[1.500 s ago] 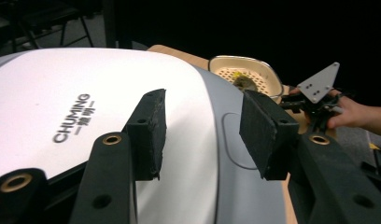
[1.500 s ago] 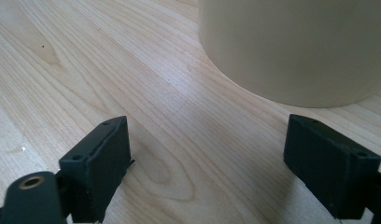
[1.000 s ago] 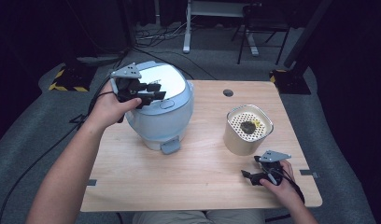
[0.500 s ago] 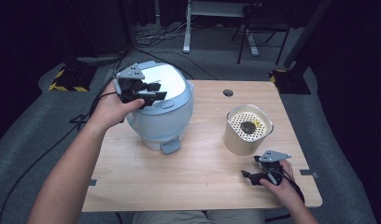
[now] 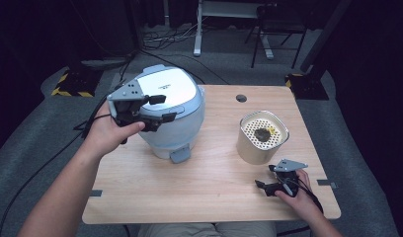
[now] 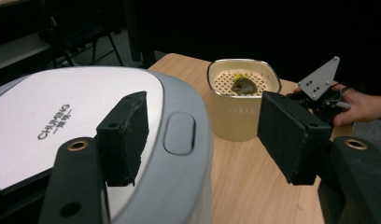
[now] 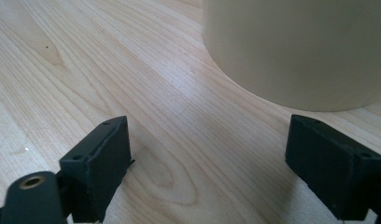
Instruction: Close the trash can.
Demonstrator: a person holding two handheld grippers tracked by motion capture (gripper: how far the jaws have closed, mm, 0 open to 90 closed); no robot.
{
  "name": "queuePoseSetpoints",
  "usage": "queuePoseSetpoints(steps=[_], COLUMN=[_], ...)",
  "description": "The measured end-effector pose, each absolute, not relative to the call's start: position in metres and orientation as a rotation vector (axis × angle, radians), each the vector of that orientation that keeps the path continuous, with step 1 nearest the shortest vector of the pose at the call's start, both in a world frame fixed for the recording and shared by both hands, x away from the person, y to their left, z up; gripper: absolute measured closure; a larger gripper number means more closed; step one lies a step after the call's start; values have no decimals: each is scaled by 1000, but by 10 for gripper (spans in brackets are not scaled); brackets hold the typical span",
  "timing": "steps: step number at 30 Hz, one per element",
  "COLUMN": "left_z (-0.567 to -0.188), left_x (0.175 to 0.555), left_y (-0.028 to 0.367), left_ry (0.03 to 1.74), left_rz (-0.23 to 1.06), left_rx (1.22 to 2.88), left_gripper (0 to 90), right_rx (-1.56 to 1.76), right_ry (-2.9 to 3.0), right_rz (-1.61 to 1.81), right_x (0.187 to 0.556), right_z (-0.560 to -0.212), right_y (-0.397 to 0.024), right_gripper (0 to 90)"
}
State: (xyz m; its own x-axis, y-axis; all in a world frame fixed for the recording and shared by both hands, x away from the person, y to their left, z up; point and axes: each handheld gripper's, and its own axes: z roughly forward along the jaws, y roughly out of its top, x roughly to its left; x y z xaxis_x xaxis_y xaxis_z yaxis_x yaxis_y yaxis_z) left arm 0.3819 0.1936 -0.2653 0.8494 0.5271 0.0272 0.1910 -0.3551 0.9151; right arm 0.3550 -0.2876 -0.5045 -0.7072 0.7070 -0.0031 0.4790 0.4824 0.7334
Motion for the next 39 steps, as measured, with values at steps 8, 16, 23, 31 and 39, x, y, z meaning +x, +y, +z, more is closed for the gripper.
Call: queuePoseSetpoints(steps=[8, 16, 23, 31, 39], left_z=[-286, -326, -369, -408, -456], left_x=[355, 339, 333, 327, 330], left_y=[192, 191, 195, 190, 200], left_ry=[562, 607, 690, 741, 848], left_rz=[404, 375, 384, 422, 366], left_rx=[1952, 1938, 1918, 1953, 1999], left_gripper=[328, 322, 323, 325, 328], right_rx=[1002, 1002, 1002, 1002, 1002], right_ry=[2428, 2428, 2428, 2428, 2429], right_rz=[1060, 1063, 1063, 1063, 1063], right_x=[355, 355, 355, 355, 355], right_z=[-505, -505, -505, -505, -505], right_y=[-288, -288, -288, -288, -288], right_gripper=[144, 144, 144, 144, 144])
